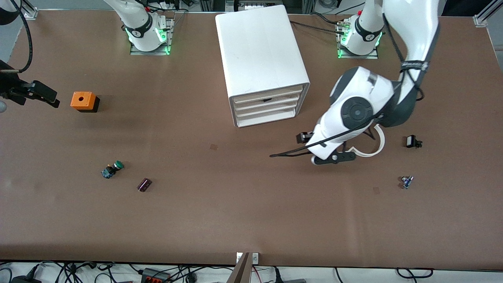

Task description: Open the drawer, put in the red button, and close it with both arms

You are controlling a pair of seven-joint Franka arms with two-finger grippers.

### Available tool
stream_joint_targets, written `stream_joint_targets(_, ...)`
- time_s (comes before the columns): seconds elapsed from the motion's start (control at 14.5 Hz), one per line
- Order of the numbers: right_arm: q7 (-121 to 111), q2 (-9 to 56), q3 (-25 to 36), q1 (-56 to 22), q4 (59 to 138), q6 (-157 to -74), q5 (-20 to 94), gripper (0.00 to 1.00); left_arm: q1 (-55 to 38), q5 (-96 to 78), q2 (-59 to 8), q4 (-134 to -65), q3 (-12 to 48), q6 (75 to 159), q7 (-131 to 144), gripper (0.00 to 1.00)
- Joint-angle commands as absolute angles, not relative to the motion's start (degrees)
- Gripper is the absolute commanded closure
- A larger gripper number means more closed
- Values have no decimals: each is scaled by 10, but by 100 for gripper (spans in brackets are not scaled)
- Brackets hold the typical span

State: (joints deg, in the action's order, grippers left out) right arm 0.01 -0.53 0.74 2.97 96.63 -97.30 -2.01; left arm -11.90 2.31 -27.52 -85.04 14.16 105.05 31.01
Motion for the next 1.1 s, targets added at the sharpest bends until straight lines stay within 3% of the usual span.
stream_joint_targets(0.0, -9, -20, -1, 40, 981, -972, -22, 0, -82, 47, -214, -860, 144, 1015, 207, 0)
stream_joint_targets(0.34, -16, -23, 0, 40, 983, -984, -22, 0, -5, 43, -133, -849, 147, 862, 55, 0)
stream_joint_targets(0.55, -18, -23, 0, 40, 983, -983, -23, 0, 26, 36, -79, -868, 135, 844, 2, 0)
stream_joint_targets(0.76, -18, -23, 0, 39, 984, -978, -23, 0, 18, -39, -2, -946, 56, 870, -21, 0)
stream_joint_targets(1.03, -23, -23, 1, 40, 984, -977, -24, 0, 18, -37, 65, -1037, 32, 1007, -24, 0)
